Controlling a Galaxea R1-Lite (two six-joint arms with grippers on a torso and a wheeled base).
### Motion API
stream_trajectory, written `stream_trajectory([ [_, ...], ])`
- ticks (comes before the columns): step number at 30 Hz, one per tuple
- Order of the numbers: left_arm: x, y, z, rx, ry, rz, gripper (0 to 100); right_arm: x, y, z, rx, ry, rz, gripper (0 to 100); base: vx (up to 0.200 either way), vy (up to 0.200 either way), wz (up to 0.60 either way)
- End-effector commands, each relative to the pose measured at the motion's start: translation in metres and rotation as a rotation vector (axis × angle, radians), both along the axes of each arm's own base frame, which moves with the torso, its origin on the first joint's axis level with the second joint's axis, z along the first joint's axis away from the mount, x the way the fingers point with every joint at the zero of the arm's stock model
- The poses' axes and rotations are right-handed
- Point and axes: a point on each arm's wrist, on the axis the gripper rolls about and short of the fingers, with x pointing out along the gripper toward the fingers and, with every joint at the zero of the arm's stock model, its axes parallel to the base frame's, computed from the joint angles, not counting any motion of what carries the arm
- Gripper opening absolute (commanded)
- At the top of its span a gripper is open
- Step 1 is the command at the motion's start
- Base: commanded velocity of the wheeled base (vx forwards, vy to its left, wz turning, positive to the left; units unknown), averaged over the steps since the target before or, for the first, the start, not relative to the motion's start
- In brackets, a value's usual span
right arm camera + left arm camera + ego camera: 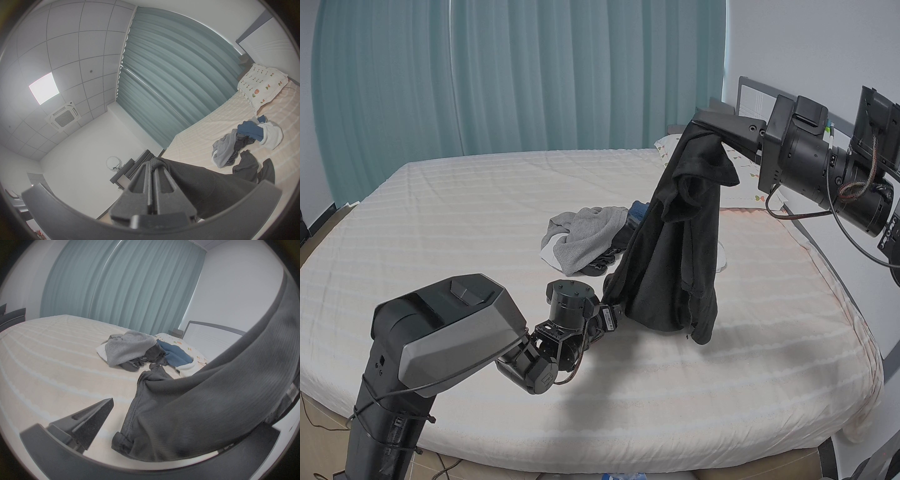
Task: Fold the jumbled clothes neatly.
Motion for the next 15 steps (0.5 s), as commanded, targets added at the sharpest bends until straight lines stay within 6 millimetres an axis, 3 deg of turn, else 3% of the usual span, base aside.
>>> stream_trajectory([
  [1,0.005,0.001,-0.020,0.019,0.025,0.014,100,0.004,-0.005,0.003,0.006,-0.010,-0.021,0,0.000,0.000,0.00],
  [5,0.006,0.000,-0.020,0.016,0.019,0.015,100,0.005,-0.005,0.002,0.004,-0.006,-0.022,0,0.000,0.000,0.00],
  [6,0.010,0.000,-0.022,0.010,0.016,0.029,0,0.007,-0.005,-0.003,-0.004,0.008,-0.024,0,0.000,0.000,0.00],
  [10,0.012,0.007,-0.020,-0.042,0.034,0.062,0,0.012,-0.008,-0.008,-0.016,0.026,-0.041,0,0.000,0.000,0.00],
  [15,0.022,0.031,0.025,-0.135,-0.018,0.131,0,0.025,0.001,-0.034,-0.063,0.094,-0.036,0,0.000,0.000,0.00],
])
